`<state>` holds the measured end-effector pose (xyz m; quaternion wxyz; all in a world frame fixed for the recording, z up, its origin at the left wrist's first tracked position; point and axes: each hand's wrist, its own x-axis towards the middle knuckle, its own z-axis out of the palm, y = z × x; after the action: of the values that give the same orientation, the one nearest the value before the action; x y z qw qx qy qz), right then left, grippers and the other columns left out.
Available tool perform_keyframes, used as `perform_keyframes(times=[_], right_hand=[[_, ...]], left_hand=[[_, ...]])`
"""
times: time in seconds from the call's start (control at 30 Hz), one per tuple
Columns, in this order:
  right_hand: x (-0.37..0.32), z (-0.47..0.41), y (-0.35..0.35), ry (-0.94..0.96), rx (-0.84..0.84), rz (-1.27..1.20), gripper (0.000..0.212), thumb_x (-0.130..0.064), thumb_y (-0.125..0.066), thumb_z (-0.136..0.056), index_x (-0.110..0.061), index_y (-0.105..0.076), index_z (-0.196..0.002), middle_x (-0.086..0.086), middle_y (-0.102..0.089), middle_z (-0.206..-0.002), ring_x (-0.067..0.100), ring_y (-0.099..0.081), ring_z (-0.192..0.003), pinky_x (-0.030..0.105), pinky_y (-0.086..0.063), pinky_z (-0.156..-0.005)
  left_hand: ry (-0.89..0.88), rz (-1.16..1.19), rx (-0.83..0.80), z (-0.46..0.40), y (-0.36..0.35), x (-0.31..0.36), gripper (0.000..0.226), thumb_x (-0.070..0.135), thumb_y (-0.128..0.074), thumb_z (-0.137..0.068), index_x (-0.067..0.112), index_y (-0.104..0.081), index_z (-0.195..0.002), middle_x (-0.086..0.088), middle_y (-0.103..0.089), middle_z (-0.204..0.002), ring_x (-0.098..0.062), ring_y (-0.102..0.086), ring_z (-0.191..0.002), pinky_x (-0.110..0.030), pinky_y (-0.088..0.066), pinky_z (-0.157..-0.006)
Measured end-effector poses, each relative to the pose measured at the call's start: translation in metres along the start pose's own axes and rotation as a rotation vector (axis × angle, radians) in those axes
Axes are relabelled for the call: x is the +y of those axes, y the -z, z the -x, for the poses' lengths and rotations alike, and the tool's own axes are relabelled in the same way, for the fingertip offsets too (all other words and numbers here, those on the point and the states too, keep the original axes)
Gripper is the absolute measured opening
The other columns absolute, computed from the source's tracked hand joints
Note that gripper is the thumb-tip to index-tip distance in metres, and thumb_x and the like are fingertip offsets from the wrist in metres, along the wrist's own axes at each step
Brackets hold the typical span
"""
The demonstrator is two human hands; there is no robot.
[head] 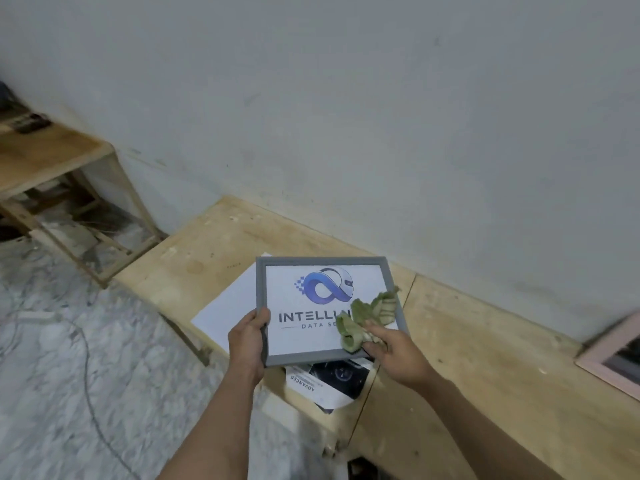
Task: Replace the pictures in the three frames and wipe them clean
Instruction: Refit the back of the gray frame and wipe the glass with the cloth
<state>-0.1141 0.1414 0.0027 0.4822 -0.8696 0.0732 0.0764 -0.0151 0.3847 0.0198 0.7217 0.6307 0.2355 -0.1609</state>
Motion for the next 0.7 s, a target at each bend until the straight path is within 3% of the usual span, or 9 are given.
perform_keyframes(times=[0.07,0.1,0.17,0.23,0.3,0.4,0.47,0.57,0.7], right_hand=[[-0.017,0.015,0.013,-0.065,-0.048,-0.125,0.019,-0.019,-0.060,-0.095,-0.025,-0.070,-0.109,-0.013,-0.070,-0.102,-0.004,-0.064,-0.088,0.019,-0.049,-0.080],[-0.029,0.017,0.022,-0.102,0.009,-0.205,0.012,-0.019,-0.059,-0.095,-0.022,-0.070,-0.100,-0.009,-0.070,-0.084,0.000,-0.063,-0.068,0.021,-0.048,-0.066],[-0.051,0.013,0.046,-0.122,0.278,-0.420,0.011,-0.010,-0.057,-0.095,-0.010,-0.067,-0.095,0.001,-0.070,-0.075,0.008,-0.065,-0.057,0.022,-0.049,-0.057],[-0.069,0.001,0.067,-0.047,0.587,-0.422,0.016,-0.007,-0.053,-0.095,-0.011,-0.067,-0.101,0.000,-0.072,-0.083,0.003,-0.067,-0.064,0.018,-0.051,-0.061],[-0.075,-0.017,0.073,0.014,0.746,-0.242,0.025,-0.012,-0.053,-0.095,-0.021,-0.066,-0.114,-0.001,-0.071,-0.101,0.005,-0.067,-0.084,0.023,-0.051,-0.078],[-0.072,-0.047,0.047,0.025,0.661,0.126,0.039,-0.015,-0.055,-0.094,-0.027,-0.058,-0.131,0.004,-0.053,-0.140,0.024,-0.051,-0.126,0.032,-0.039,-0.101],[-0.076,-0.066,0.017,0.147,0.607,0.376,0.046,-0.017,-0.057,-0.092,-0.028,-0.053,-0.136,0.001,-0.042,-0.150,0.031,-0.032,-0.141,0.043,-0.028,-0.114],[-0.108,-0.076,-0.021,0.291,0.503,0.457,0.046,-0.034,-0.054,-0.093,-0.032,-0.048,-0.139,-0.006,-0.037,-0.153,0.022,-0.018,-0.148,0.044,-0.012,-0.121],[-0.126,-0.062,-0.048,0.473,0.333,0.470,0.047,-0.033,-0.063,-0.089,-0.025,-0.054,-0.135,-0.003,-0.052,-0.143,0.025,-0.031,-0.143,0.045,-0.020,-0.119]], left_hand=[[0.000,0.000,-0.009,0.009,0.006,-0.002,0.015,0.016,-0.061,-0.094,0.017,-0.069,-0.082,-0.007,-0.074,-0.084,-0.027,-0.066,-0.072,-0.043,-0.055,-0.069],[0.001,-0.003,-0.022,0.013,0.008,-0.001,0.014,0.018,-0.061,-0.094,0.018,-0.070,-0.083,-0.009,-0.075,-0.088,-0.028,-0.067,-0.075,-0.046,-0.056,-0.072],[-0.005,-0.023,-0.064,0.017,0.011,0.000,0.012,0.020,-0.060,-0.095,0.017,-0.071,-0.091,-0.011,-0.077,-0.096,-0.029,-0.069,-0.078,-0.045,-0.056,-0.073],[-0.020,-0.031,-0.112,0.022,0.009,0.005,0.013,0.022,-0.060,-0.097,0.015,-0.071,-0.101,-0.011,-0.078,-0.099,-0.029,-0.070,-0.080,-0.039,-0.057,-0.069],[-0.035,-0.033,-0.152,0.026,0.002,0.011,0.018,0.023,-0.059,-0.097,0.014,-0.070,-0.108,-0.009,-0.078,-0.098,-0.028,-0.071,-0.080,-0.034,-0.057,-0.065],[-0.058,-0.047,-0.221,0.035,-0.014,0.019,0.018,0.021,-0.058,-0.098,0.013,-0.070,-0.109,-0.006,-0.078,-0.089,-0.023,-0.071,-0.071,-0.029,-0.055,-0.055],[-0.077,-0.042,-0.252,0.038,-0.023,0.023,0.017,0.019,-0.058,-0.098,0.011,-0.070,-0.106,-0.004,-0.077,-0.080,-0.017,-0.070,-0.061,-0.024,-0.052,-0.048],[-0.102,-0.024,-0.259,0.038,-0.028,0.029,0.019,0.018,-0.056,-0.099,0.008,-0.071,-0.106,0.001,-0.074,-0.071,-0.010,-0.068,-0.055,-0.017,-0.048,-0.046],[-0.050,0.148,-0.171,0.035,-0.019,0.040,0.026,0.025,-0.054,-0.097,0.013,-0.075,-0.091,-0.003,-0.075,-0.077,-0.014,-0.072,-0.066,-0.022,-0.053,-0.056]])
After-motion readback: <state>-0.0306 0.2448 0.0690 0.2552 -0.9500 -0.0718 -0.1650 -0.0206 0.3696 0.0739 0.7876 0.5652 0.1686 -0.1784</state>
